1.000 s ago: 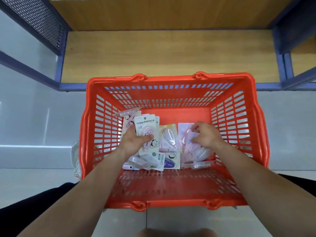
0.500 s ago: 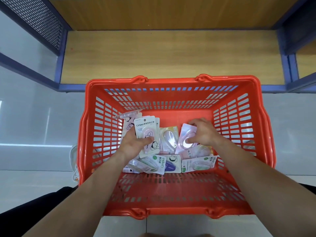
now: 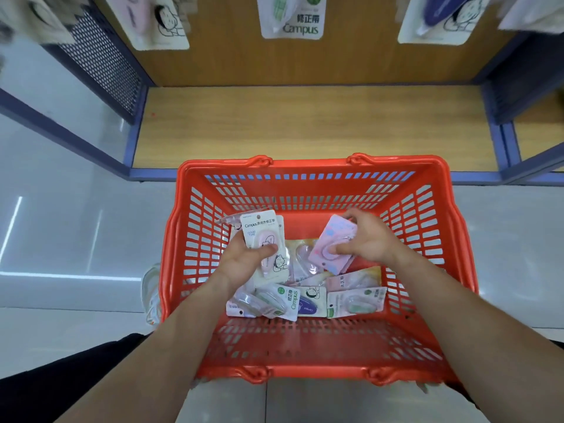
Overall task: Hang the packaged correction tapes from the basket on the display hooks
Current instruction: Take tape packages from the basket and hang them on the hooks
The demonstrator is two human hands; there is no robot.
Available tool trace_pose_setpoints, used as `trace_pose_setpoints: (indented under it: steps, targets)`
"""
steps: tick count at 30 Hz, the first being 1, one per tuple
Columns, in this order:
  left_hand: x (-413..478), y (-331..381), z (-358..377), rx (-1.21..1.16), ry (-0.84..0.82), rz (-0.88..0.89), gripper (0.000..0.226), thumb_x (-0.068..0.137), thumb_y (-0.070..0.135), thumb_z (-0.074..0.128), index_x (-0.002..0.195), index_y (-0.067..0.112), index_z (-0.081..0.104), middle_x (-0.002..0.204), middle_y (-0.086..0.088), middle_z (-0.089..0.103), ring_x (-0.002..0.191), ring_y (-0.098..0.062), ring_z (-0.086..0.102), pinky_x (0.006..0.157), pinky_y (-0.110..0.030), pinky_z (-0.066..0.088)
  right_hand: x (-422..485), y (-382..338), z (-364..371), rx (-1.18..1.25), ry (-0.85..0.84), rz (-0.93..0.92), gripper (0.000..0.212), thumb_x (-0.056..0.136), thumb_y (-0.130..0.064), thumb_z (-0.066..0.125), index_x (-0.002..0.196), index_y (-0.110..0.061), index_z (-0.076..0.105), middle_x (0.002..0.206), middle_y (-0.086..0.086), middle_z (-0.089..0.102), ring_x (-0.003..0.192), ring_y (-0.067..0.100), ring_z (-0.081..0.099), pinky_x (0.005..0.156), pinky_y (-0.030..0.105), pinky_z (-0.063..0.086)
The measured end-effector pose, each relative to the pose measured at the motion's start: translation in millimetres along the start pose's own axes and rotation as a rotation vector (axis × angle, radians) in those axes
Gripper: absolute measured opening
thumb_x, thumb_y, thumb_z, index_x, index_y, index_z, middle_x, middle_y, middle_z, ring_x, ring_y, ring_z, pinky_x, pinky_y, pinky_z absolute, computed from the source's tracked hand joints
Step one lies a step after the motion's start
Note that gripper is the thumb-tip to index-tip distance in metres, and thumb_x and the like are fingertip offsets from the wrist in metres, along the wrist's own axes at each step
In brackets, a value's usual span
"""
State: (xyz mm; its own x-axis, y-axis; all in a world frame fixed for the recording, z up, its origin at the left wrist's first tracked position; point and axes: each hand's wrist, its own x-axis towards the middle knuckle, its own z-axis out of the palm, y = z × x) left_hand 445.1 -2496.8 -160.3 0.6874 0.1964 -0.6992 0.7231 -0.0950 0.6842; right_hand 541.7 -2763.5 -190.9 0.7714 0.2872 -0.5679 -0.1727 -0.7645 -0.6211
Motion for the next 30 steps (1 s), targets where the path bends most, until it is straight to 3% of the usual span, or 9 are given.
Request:
trace_pose_setpoints:
  steps: [5, 9, 11, 15, 19, 22, 24, 28, 30]
  targets:
    - [-34.3, 25.8, -1.6, -0.074, 0.034, 0.052, 0.033, 0.087, 0.016, 0.078, 0.117, 0.022, 0.066, 0.107, 0.002, 0.077, 0.1, -0.02, 0.073, 0.097, -0.044, 0.055, -41.3, -37.3, -22.9, 0.499, 0.195, -0.058, 0.035, 0.073, -0.012, 0.091, 0.102, -0.014, 0.071, 0.095, 0.0, 0.076, 0.079, 0.009, 0.068, 0.068, 0.021, 0.052]
    - [-71.8, 51.4, 3.1, -0.185, 0.023, 0.109, 0.046, 0.074, 0.031, 0.081, 0.117, 0.022, 0.066, 0.104, -0.005, 0.078, 0.096, -0.034, 0.075, 0.088, -0.067, 0.055, -78.2, -67.8, -24.8, 0.84, 0.278, -0.046, 0.05, 0.07, -0.023, 0.091, 0.115, -0.012, 0.071, 0.106, 0.004, 0.078, 0.1, 0.021, 0.074, 0.093, 0.039, 0.056]
    - [-91.8, 66.8, 6.4, -0.235, 0.005, 0.182, 0.046, 0.075, 0.031, 0.08, 0.118, 0.019, 0.068, 0.105, -0.012, 0.078, 0.097, -0.045, 0.073, 0.083, -0.074, 0.05, -94.4, -86.2, -24.1, 0.954, 0.293, -0.067, 0.065, 0.061, -0.029, 0.09, 0.119, -0.01, 0.068, 0.108, 0.008, 0.077, 0.103, 0.028, 0.074, 0.093, 0.045, 0.058]
    - [-130.8, 101.9, 5.3, -0.296, 0.068, 0.328, 0.026, 0.091, 0.015, 0.075, 0.116, 0.019, 0.071, 0.106, -0.007, 0.078, 0.1, -0.035, 0.074, 0.087, -0.052, 0.058, -124.2, -113.5, -30.0, 0.957, 0.297, -0.128, 0.066, 0.058, -0.027, 0.095, 0.115, -0.015, 0.063, 0.109, 0.007, 0.075, 0.1, 0.024, 0.073, 0.088, 0.041, 0.059]
    - [-166.2, 135.0, -7.1, -0.224, 0.193, 0.43, 0.016, 0.089, 0.017, 0.078, 0.103, 0.021, 0.071, 0.086, -0.005, 0.079, 0.075, -0.027, 0.077, 0.062, -0.045, 0.059, -153.0, -136.1, -57.2, 0.778, 0.26, -0.223, 0.061, 0.057, -0.038, 0.095, 0.105, -0.011, 0.07, 0.101, 0.006, 0.078, 0.088, 0.018, 0.071, 0.075, 0.034, 0.055]
    - [-189.0, 157.7, -18.4, -0.203, 0.199, 0.491, 0.017, 0.088, 0.018, 0.078, 0.102, 0.013, 0.07, 0.069, 0.001, 0.075, 0.051, -0.013, 0.068, 0.04, -0.026, 0.048, -177.6, -158.6, -89.6, 0.71, 0.236, -0.3, 0.033, 0.069, -0.02, 0.095, 0.093, -0.013, 0.073, 0.087, -0.005, 0.079, 0.077, 0.008, 0.07, 0.068, 0.024, 0.055]
    - [-201.9, 172.9, -25.4, -0.203, 0.166, 0.537, 0.024, 0.088, 0.02, 0.079, 0.109, 0.012, 0.07, 0.081, -0.003, 0.078, 0.06, -0.016, 0.071, 0.042, -0.025, 0.048, -193.1, -174.8, -110.9, 0.653, 0.243, -0.345, 0.036, 0.067, -0.02, 0.096, 0.094, -0.014, 0.072, 0.084, -0.008, 0.077, 0.073, 0.004, 0.068, 0.064, 0.021, 0.053]
    - [-224.3, 200.7, -34.2, -0.212, 0.109, 0.628, 0.028, 0.089, 0.015, 0.077, 0.115, 0.02, 0.069, 0.101, -0.004, 0.079, 0.087, -0.024, 0.077, 0.069, -0.039, 0.061, -223.4, -204.0, -143.7, 0.557, 0.173, -0.39, 0.045, 0.061, -0.02, 0.097, 0.098, -0.01, 0.075, 0.088, 0.001, 0.077, 0.073, 0.007, 0.067, 0.063, 0.02, 0.052]
    - [-231.9, 209.2, -36.5, -0.199, 0.076, 0.659, 0.026, 0.09, 0.014, 0.076, 0.115, 0.02, 0.07, 0.1, -0.004, 0.079, 0.08, -0.02, 0.076, 0.058, -0.03, 0.057, -236.6, -213.3, -157.3, 0.529, 0.128, -0.38, 0.041, 0.063, -0.019, 0.097, 0.098, -0.013, 0.077, 0.092, 0.003, 0.079, 0.077, 0.011, 0.07, 0.068, 0.025, 0.054]
